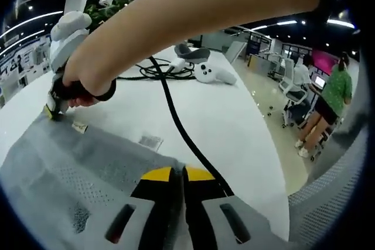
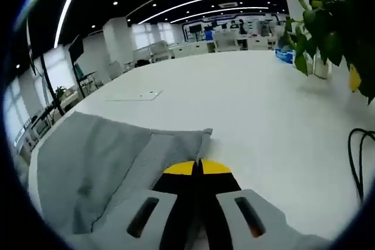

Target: Fold the towel on the table until its edges align and the towel forms a compact rectangular stack.

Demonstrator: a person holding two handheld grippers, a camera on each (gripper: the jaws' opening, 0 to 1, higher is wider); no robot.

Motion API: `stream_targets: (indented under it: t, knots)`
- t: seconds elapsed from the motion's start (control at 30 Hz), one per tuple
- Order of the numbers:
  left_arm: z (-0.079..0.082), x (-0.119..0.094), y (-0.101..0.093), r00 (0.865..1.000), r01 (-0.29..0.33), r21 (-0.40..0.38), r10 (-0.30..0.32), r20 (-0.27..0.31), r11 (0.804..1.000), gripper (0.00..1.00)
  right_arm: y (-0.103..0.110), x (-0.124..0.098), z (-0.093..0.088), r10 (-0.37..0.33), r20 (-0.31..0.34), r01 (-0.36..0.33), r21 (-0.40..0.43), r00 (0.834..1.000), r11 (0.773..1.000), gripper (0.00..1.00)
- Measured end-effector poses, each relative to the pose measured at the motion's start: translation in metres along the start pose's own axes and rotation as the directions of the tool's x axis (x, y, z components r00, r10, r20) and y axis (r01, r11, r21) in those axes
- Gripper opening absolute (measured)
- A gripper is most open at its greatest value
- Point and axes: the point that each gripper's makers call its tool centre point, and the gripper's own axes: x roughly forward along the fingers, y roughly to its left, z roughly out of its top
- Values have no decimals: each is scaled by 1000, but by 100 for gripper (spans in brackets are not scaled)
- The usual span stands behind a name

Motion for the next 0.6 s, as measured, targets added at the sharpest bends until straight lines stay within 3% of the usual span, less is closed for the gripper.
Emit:
stream_targets:
  t: [0.03, 0.07, 0.37, 0.6]
  knots:
    - [1, 0, 0, 1000, -1, -64, 2, 14, 998, 6, 1, -2, 1, 3, 7, -3, 5, 1000, 1000, 0]
    - [0, -1, 1, 1000, 4, -80, -2, 20, 997, 6, 3, -4, 3, 7, 14, -8, 4, 1000, 1000, 0]
    - [10, -11, 3, 999, -8, -63, 10, 37, 998, 5, 8, -14, 18, 20, 51, -23, 51, 998, 998, 0]
    - [14, -20, 3, 999, -17, -53, 19, 44, 998, 5, 15, -27, 33, 50, 96, -62, 131, 994, 989, 0]
